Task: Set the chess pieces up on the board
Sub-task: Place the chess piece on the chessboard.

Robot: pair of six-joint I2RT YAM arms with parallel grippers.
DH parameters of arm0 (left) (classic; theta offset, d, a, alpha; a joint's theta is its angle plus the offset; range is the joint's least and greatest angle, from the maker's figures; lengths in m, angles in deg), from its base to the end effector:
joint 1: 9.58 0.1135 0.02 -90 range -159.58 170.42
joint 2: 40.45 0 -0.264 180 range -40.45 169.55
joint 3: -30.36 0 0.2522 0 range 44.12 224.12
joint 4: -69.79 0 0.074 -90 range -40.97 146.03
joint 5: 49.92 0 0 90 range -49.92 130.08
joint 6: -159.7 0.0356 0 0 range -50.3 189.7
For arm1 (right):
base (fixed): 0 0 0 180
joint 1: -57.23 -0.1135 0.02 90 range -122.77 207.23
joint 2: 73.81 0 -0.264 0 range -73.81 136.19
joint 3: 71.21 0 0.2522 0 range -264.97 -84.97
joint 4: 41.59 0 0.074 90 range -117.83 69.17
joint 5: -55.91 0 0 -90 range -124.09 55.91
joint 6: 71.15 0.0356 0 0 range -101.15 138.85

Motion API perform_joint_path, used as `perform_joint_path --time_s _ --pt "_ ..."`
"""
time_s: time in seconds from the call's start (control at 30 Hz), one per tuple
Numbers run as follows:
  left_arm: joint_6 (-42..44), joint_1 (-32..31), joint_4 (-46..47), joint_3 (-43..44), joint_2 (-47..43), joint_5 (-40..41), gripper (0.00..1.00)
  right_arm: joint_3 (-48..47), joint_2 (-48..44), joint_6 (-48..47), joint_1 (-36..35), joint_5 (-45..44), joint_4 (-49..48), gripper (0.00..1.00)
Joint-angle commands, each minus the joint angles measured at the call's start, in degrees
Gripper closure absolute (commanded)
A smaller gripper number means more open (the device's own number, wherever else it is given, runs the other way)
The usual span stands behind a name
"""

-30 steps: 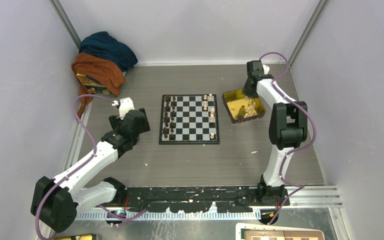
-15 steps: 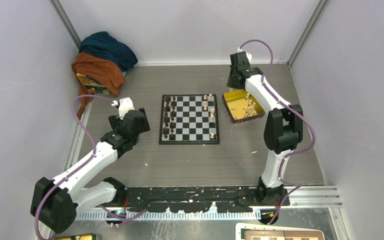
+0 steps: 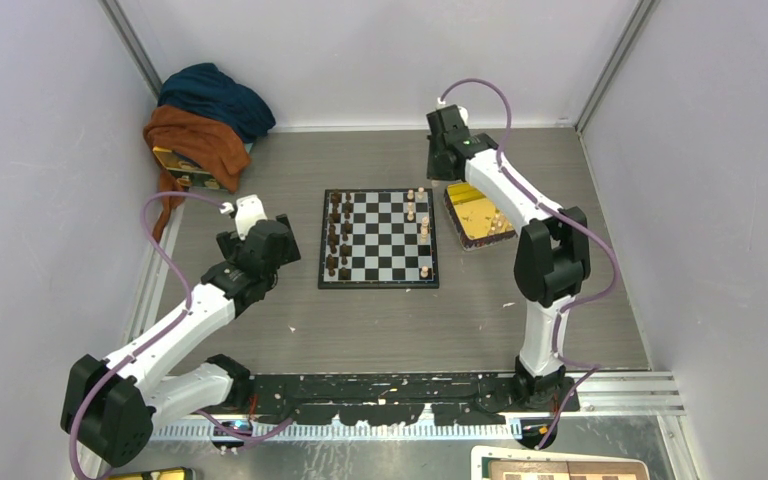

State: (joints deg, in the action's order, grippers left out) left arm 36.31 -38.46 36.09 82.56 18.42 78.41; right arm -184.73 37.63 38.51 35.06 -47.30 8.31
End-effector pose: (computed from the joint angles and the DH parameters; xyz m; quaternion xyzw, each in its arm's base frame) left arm 0.1960 -0.0829 0.2442 -0.1714 0.8513 0.0501 0.4934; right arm 0.4119 0.1591 0.2879 0.0211 0.9275 0.0274 0.3722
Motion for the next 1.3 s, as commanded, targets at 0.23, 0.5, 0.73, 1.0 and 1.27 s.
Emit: perform_joint_path --time_s 0.23,0.5,0.73,1.0,1.27 --pt "-2.8 -0.4 2.7 -0.1 -1.2 1.0 0.0 0.4 0.8 -1.3 -3.3 -0.4 0.1 0.99" --pt "-3.1 -0.4 2.9 -0.5 -1.4 1.1 0.0 2.7 1.0 -1.2 -3.7 -0.1 0.0 0.99" --pt "-3.0 -0.5 3.0 -0.6 -0.9 1.1 0.0 3.7 1.8 -0.8 -3.9 0.9 -0.1 0.99" --pt "-2.7 -0.6 3.6 -0.6 -0.3 1.1 0.0 4.5 3.1 -0.4 -3.9 2.1 -0.4 0.99" --pt "-2.5 -0.6 4.2 -0.6 0.6 1.2 0.0 4.5 4.9 -0.2 -3.9 3.6 -0.9 0.99"
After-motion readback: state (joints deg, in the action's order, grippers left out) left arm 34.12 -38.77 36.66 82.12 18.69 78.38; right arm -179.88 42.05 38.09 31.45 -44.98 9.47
